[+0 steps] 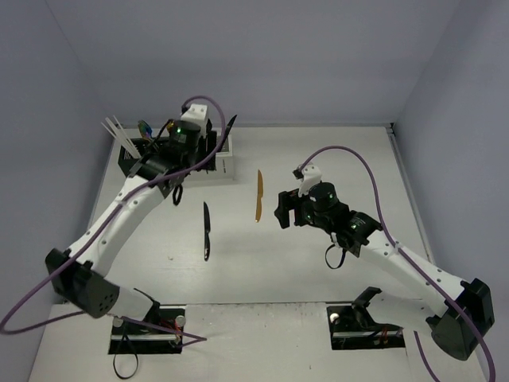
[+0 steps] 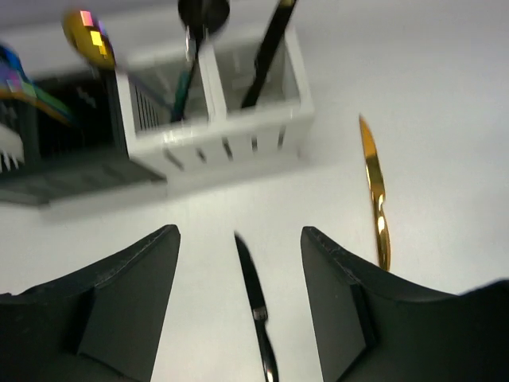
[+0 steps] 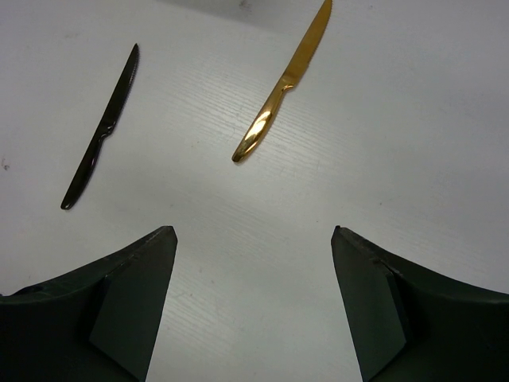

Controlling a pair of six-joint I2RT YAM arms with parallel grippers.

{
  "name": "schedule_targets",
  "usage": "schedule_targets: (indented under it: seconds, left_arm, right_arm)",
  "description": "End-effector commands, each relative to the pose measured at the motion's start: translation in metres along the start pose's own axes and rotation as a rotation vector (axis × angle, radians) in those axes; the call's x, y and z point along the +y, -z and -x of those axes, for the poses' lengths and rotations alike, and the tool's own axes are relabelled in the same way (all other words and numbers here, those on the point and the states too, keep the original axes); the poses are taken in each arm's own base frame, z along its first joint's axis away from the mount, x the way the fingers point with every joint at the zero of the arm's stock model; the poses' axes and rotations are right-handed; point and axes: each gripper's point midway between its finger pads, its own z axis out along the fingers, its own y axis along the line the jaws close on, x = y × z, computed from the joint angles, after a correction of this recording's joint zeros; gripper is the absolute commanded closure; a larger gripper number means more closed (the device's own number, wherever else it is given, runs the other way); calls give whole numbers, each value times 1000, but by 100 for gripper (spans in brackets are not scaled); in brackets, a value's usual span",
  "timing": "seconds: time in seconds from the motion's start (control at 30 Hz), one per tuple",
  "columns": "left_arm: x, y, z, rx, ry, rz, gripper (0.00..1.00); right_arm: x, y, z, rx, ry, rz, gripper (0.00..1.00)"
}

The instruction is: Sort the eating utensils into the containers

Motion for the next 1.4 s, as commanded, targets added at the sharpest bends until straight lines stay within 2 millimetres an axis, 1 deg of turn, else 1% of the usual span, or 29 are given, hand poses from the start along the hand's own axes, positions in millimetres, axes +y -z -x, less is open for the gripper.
schedule_targets:
  seconds: [0.0,0.07,0.2,0.3,0.43,0.53,0.63,0.73,0.87,1.1,1.37]
  left_arm:
    - [-4,22,-82,238,121,-35,41]
    - [-2,24,-120,321,140,-28,41]
    - [3,21,-167,423,160,12,41]
    - [3,15,-194,495,164,38,43]
    - [3,3,-223,563,178,68,49]
    - [-5,-9,-233,576,201,51,51]
    - [-14,-20,-249,618,218,30,51]
    - [-17,-27,-259,638,233,30,52]
    - [-16,-33,-268,643,247,59,57]
    - [-12,-40,-281,663,250,95,61]
    - [-10,-37,-292,691,244,111,65]
  right_arm:
    - [0,1,12,-51,-27,0,24]
    - [-1,1,9,-44,-33,-1,24]
    - [-1,1,5,-41,-42,-2,24]
    - [-1,2,2,-37,-55,-1,24]
    - [-2,3,-2,-33,-68,-1,24]
    - [-2,4,-3,-33,-70,1,24]
    - [-2,5,-4,-33,-73,1,24]
    - [-2,5,-4,-33,-73,1,24]
    - [-2,5,-5,-32,-72,2,24]
    - [-3,3,-7,-26,-67,-3,24]
    - [-4,3,-8,-24,-65,-9,24]
